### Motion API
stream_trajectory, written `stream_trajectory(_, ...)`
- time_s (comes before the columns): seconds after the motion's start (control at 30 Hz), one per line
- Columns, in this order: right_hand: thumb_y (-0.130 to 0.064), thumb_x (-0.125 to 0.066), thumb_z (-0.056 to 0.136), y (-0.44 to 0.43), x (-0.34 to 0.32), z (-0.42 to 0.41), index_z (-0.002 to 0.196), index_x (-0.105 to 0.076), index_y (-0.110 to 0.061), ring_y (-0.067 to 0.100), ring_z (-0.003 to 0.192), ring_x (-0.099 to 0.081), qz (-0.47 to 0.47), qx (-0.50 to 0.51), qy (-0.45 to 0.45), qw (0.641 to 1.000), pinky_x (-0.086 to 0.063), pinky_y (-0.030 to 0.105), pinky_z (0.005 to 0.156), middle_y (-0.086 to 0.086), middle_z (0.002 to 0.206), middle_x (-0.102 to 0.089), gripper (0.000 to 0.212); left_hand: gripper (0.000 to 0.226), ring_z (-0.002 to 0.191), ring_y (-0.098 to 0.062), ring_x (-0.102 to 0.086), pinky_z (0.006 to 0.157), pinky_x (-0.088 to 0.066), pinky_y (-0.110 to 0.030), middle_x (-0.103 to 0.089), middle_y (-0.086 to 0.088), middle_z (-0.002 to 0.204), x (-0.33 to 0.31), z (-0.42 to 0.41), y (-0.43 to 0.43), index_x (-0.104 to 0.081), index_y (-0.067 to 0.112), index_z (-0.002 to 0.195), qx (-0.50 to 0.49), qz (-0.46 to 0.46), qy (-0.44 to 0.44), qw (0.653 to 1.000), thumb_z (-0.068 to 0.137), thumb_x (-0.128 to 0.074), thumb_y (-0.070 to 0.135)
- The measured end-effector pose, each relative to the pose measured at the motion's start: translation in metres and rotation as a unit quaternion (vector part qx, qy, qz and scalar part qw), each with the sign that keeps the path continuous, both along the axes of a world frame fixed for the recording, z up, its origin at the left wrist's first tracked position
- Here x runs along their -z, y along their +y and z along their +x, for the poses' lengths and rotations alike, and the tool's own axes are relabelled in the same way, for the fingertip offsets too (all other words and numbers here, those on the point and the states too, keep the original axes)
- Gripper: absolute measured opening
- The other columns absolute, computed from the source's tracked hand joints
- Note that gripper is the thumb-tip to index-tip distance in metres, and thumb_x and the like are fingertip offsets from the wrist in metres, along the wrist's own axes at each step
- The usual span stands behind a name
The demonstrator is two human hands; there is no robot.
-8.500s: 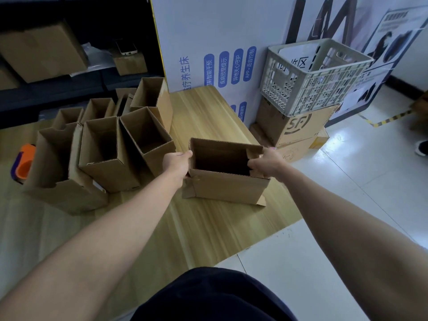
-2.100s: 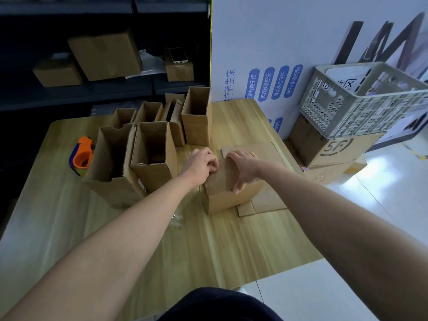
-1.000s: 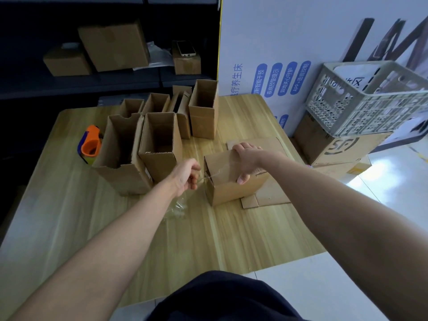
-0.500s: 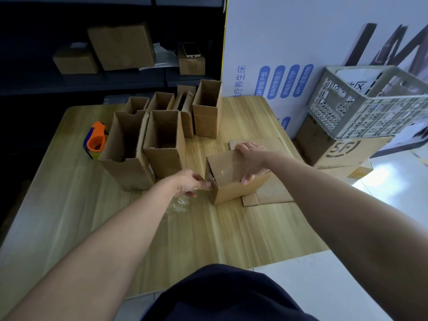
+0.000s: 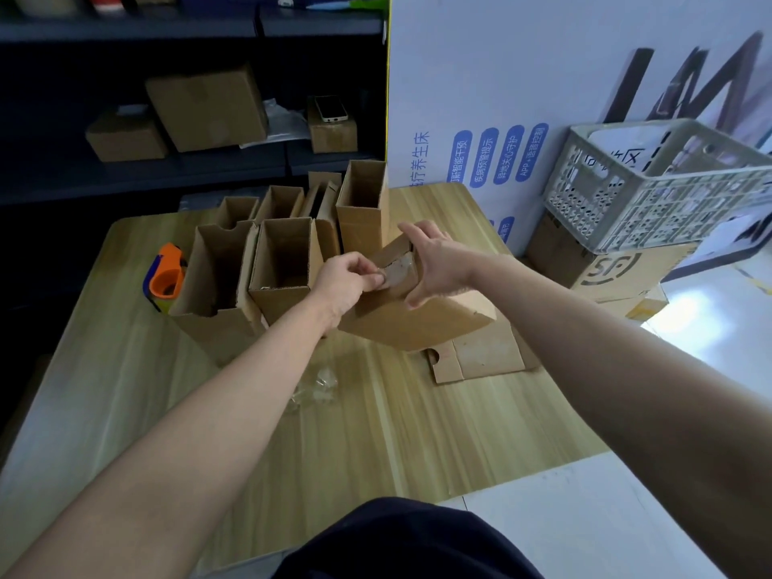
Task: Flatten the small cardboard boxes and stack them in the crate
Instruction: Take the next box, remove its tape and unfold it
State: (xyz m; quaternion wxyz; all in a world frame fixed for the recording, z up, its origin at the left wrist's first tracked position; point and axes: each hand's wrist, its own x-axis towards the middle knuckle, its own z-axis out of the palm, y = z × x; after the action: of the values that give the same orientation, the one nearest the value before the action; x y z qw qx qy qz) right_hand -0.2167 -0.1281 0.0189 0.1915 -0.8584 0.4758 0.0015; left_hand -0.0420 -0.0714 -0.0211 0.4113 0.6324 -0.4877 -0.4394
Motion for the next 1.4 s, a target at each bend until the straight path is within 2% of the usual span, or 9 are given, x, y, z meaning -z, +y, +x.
stream_trajectory(0.2, -0.040, -0.085, 0.059, 0.008, 0.026, -0.025, 0.147, -0.015, -0.024, 0.019, 0.118, -0.040, 0.085, 0.080, -0.118, 0.986, -0.040, 0.030, 0.097, -0.003, 0.132, -0.029, 0.114, 0.019, 0.086, -0.018, -0.060, 0.072, -0.051, -0.029, -0.063, -0.003, 0.087, 0.010, 0.002, -0.007, -0.057, 0.022, 0.074, -0.039, -0.017, -0.063, 0.997, 0.089, -0.061, 0.010)
stream_trajectory(0.33, -0.035, -0.087, 0.059, 0.019, 0.051, -0.034, 0.146, -0.014, -0.023, 0.019, 0.118, -0.040, 0.106, 0.116, -0.125, 0.980, -0.042, 0.036, 0.102, 0.000, 0.135, -0.028, 0.114, 0.023, 0.091, -0.019, -0.064, 0.070, -0.057, -0.027, -0.060, -0.012, 0.101, 0.021, -0.001, -0.010, -0.051, 0.011, 0.077, -0.156, 0.036, 0.155, 0.975, 0.095, -0.046, -0.002)
stream_trajectory(0.43, -0.036, -0.086, 0.061, 0.020, 0.061, -0.035, 0.147, -0.012, -0.016, 0.029, 0.134, -0.028, 0.111, 0.096, -0.008, 0.989, -0.034, 0.043, 0.110, 0.003, 0.147, -0.017, 0.116, 0.023, 0.098, -0.023, -0.062, 0.076, -0.056, -0.030, -0.058, -0.014, 0.107, 0.029, -0.010, -0.007, -0.051, 0.011, 0.079, -0.149, 0.052, 0.190, 0.969, 0.095, -0.044, -0.004)
stream_trajectory(0.57, -0.055, -0.079, 0.061, 0.020, 0.062, -0.014, 0.151, -0.001, -0.010, 0.031, 0.145, 0.007, 0.089, 0.054, 0.156, 0.982, -0.004, 0.053, 0.117, 0.007, 0.159, -0.002, 0.128, 0.020, 0.096, -0.026, -0.065, 0.080, -0.057, -0.035, -0.059, -0.015, 0.101, 0.033, -0.022, -0.002, -0.051, 0.011, 0.082, -0.084, 0.072, 0.184, 0.977, 0.094, -0.046, -0.004)
stream_trajectory(0.7, -0.063, -0.076, 0.059, 0.027, 0.067, 0.010, 0.151, -0.003, -0.009, 0.030, 0.142, -0.018, 0.040, 0.036, 0.172, 0.984, -0.013, 0.052, 0.116, 0.011, 0.154, -0.020, 0.129, 0.021, 0.073, -0.016, -0.065, 0.072, -0.058, -0.036, -0.057, -0.008, 0.085, 0.035, -0.023, -0.002, -0.049, 0.013, 0.081, -0.089, 0.086, 0.171, 0.977, 0.096, -0.044, -0.001)
stream_trajectory(0.97, -0.056, -0.078, 0.051, 0.008, 0.043, -0.005, 0.142, -0.024, -0.013, 0.025, 0.125, -0.035, -0.012, -0.017, 0.108, 0.994, -0.021, 0.041, 0.111, 0.004, 0.128, -0.038, 0.114, 0.025, 0.085, -0.020, -0.059, 0.075, -0.057, -0.035, -0.057, -0.006, 0.099, 0.020, 0.009, -0.024, -0.052, 0.022, 0.081, -0.310, 0.057, 0.092, 0.944, 0.094, -0.041, 0.004)
stream_trajectory(1.13, -0.051, -0.080, 0.054, 0.006, 0.043, -0.028, 0.146, -0.015, -0.018, 0.027, 0.130, -0.030, -0.003, 0.001, 0.104, 0.995, -0.010, 0.044, 0.116, 0.005, 0.135, -0.035, 0.117, 0.016, 0.081, -0.024, -0.064, 0.068, -0.058, -0.032, -0.065, -0.013, 0.099, 0.011, 0.009, -0.032, -0.063, 0.011, 0.099, -0.360, 0.150, 0.253, 0.885, 0.095, -0.048, 0.006)
stream_trajectory(1.3, -0.051, -0.080, 0.055, 0.017, 0.062, -0.053, 0.147, -0.012, -0.015, 0.026, 0.130, -0.031, 0.012, 0.037, 0.124, 0.992, -0.009, 0.046, 0.118, 0.006, 0.137, -0.034, 0.119, 0.022, 0.097, -0.018, -0.059, 0.083, -0.051, -0.032, -0.062, -0.006, 0.119, 0.018, -0.016, -0.026, -0.065, 0.020, 0.109, -0.198, 0.103, 0.061, 0.973, 0.091, -0.054, 0.026)
stream_trajectory(1.4, -0.051, -0.080, 0.053, 0.018, 0.065, -0.051, 0.146, -0.014, -0.014, 0.028, 0.128, -0.032, 0.007, 0.035, 0.124, 0.992, -0.012, 0.045, 0.117, 0.007, 0.136, -0.035, 0.120, 0.087, 0.133, -0.031, -0.032, 0.106, -0.034, -0.048, -0.037, -0.009, 0.145, 0.031, -0.029, -0.023, -0.044, 0.015, 0.136, -0.034, 0.160, -0.166, 0.972, 0.071, -0.059, 0.071)
